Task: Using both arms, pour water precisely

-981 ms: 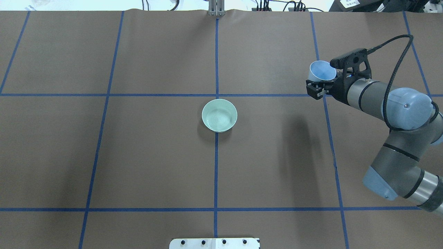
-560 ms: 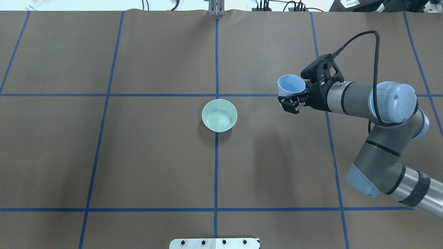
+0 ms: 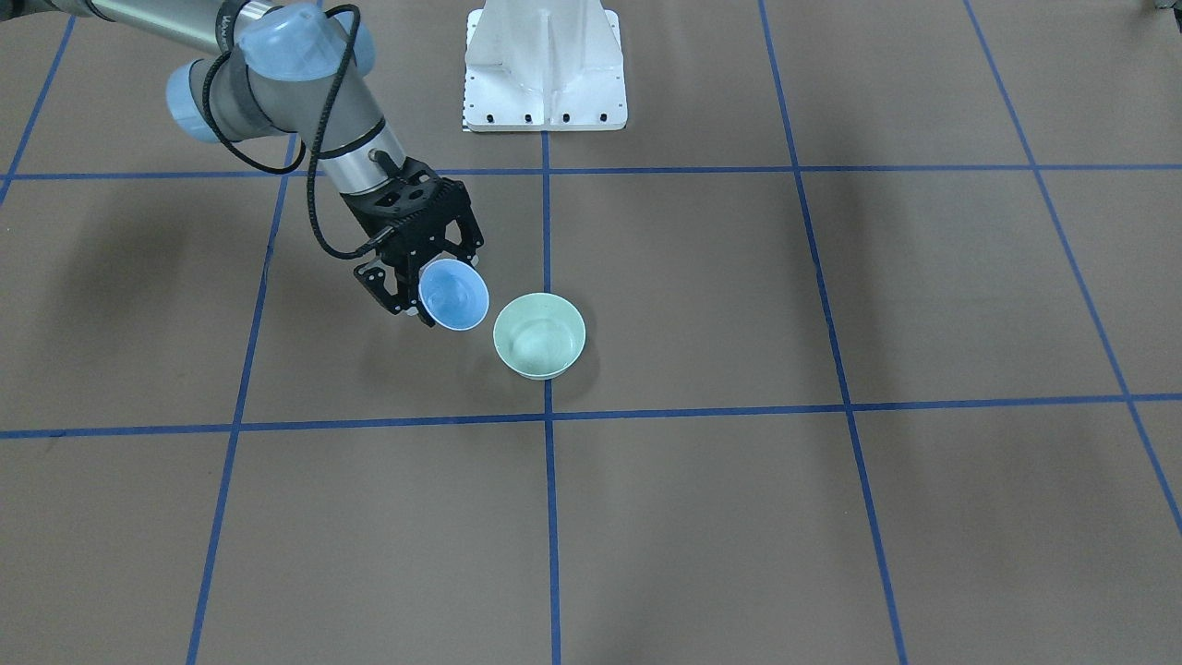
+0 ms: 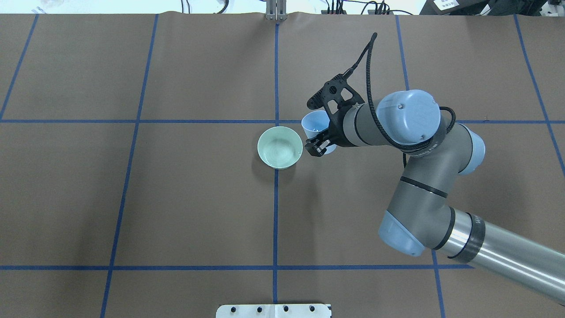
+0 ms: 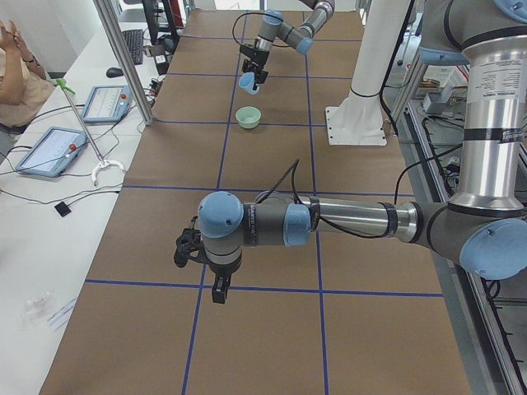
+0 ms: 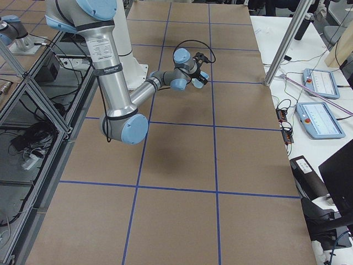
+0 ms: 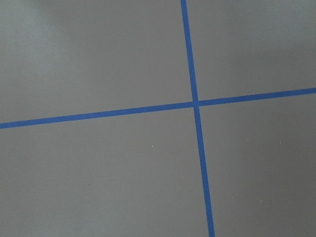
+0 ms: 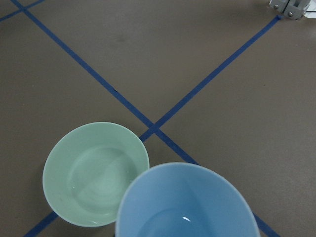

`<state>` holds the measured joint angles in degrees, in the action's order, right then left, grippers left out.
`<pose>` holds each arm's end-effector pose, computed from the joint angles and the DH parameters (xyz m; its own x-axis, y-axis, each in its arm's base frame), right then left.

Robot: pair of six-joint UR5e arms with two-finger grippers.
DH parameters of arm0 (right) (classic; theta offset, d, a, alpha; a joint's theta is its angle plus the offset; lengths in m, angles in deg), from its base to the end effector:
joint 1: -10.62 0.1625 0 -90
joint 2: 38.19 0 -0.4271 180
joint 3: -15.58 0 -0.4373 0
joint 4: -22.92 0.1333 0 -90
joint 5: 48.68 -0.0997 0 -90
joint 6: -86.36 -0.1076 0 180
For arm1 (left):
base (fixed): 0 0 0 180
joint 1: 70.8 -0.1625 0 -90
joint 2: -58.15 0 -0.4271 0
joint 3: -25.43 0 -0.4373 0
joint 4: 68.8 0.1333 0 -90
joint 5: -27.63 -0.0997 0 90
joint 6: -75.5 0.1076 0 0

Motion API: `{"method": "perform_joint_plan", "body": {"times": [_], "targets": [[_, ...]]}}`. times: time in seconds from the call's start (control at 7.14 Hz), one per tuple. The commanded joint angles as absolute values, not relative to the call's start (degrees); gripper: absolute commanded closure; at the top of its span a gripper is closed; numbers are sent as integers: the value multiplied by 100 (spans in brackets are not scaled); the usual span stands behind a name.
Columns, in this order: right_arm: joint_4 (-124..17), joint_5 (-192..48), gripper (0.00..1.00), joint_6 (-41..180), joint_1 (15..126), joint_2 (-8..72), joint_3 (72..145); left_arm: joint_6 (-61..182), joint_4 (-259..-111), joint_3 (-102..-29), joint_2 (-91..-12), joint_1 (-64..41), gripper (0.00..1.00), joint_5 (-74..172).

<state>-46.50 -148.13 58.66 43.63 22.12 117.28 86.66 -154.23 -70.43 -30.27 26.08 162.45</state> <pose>-0.5074 -0.4675 0.2063 0.5514 -0.6833 0.4786 0.1556 0.6479 0.7457 -0.1198 -0.5130 0.6336 0.7137 0.1053 -0.6925 -0.0187 0.9911 0.1315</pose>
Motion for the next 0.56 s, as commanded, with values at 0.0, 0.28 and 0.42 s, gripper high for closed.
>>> {"method": "perform_joint_plan", "body": {"times": [0.0,0.28,0.42], "targets": [[-5815,-14826,100,5832,4227,1720,11718,8666,-15423,-7046,-2957,2632,0,16245],[-6870,-14835,100,5832,4156,1289,11701,8666,-15423,-7046,-2921,2658,0,16245],[-7240,-14887,100,5832,4156,1166,11666,8666,-15423,-7046,-2921,2658,0,16245]]}}
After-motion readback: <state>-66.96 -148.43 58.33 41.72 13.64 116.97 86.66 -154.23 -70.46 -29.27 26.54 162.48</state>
